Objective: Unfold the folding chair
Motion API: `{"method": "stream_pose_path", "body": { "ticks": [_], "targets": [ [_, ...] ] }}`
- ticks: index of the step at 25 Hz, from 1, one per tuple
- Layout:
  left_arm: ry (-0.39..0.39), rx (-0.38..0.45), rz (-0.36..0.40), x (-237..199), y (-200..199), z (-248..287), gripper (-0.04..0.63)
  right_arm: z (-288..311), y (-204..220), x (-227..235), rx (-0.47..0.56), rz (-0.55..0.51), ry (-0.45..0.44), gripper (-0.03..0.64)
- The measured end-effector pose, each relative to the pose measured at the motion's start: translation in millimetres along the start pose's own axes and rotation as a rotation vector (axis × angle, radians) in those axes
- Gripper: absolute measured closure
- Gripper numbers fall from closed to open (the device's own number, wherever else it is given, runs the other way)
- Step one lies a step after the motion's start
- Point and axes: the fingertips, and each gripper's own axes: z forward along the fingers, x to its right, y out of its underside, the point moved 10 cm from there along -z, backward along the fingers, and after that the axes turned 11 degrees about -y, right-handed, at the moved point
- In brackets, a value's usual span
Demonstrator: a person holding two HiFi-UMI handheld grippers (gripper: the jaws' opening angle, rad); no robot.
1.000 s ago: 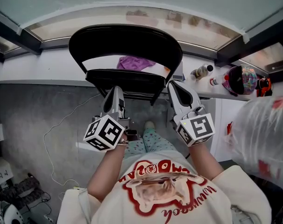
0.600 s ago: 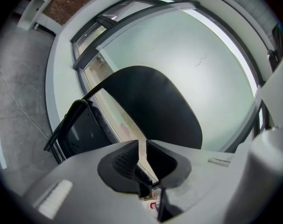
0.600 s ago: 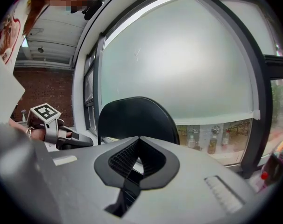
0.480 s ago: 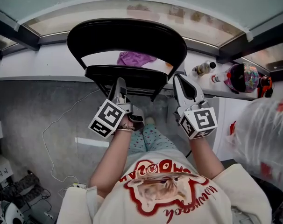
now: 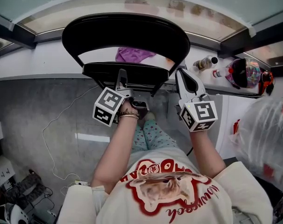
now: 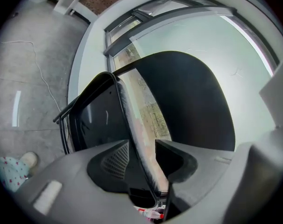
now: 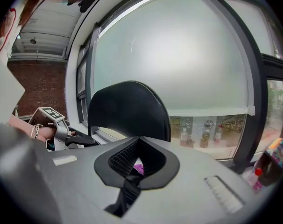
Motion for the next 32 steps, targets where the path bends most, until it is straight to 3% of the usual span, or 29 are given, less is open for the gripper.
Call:
{"method": "stream_pose_path", "body": {
  "ticks": [7, 22, 27, 32],
  "targets": [
    [-0.078, -0.022, -0.040, -1, -4, 26, 0.353, 10, 19, 14, -0.055, 0.028, 0.051, 0.586],
    [-0.167, -0.019, -0.024, 3, -10, 60, 0.307, 43, 63, 53, -0.157, 0.127, 0.070, 0.433],
    [-0.187, -0.044, 0.002, 0, -10, 70, 0.304, 58, 79, 64, -0.223, 0.124, 0.053, 0.430],
    [-0.166, -0.095, 0.006, 0, -11, 76, 0.308, 69, 84, 69, -0.231, 0.135, 0.013, 0.488]
  ]
}}
